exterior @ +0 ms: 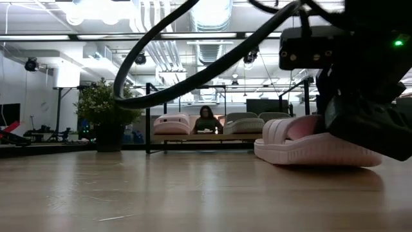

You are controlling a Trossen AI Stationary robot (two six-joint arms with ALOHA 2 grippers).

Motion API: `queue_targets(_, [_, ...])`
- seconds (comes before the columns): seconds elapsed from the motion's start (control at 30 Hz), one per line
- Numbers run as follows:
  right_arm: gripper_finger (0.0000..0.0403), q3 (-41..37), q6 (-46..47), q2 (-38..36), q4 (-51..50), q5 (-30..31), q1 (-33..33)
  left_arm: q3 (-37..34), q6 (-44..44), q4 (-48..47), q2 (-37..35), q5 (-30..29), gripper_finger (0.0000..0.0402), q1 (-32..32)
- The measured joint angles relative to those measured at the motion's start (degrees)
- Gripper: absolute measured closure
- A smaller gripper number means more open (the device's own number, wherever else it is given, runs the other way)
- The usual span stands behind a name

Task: Pick and place slides into the shelf
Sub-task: Put the pink slipper on the shelf

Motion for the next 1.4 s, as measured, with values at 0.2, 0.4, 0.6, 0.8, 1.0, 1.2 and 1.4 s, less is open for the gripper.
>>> queue_targets(0.2, [0.0389,0.62,1.8,-0.11,-0.4,-3.09,-0.54,-0.02,0.0,-0.01,0.12,0.02,0.04,0.0])
queue_targets(0.4, [0.0393,7.66,2.14,-0.04,-9.27,-2.92,-0.63,-0.02,0.02,-0.04,0.15,0.0,0.04,0.0])
queue_targets(0.6, [0.0393,18.45,3.37,-0.04,-19.71,2.59,-0.5,-0.02,0.02,-0.02,-0.04,0.0,0.04,0.0])
queue_targets(0.8, [0.0394,27.92,0.89,-0.07,-21.37,9.5,-1.53,-0.02,-0.02,-0.02,-0.04,0.02,0.04,0.0])
queue_targets(1.0, [0.0394,32.72,-10.7,-0.13,-21.56,15.23,-6.9,-0.01,0.0,-0.04,-0.09,0.05,0.04,0.0])
queue_targets(1.2, [0.0394,35.73,-17.4,-0.28,-21.55,20.1,-13.7,1.58,-0.07,-0.05,-1.27,4.0,0.04,-0.04])
queue_targets(1.4, [0.0394,36.86,-25.96,-0.42,-19.1,21.25,-19.63,3.8,-2.5,0.43,-5.0,14.08,0.04,-0.09])
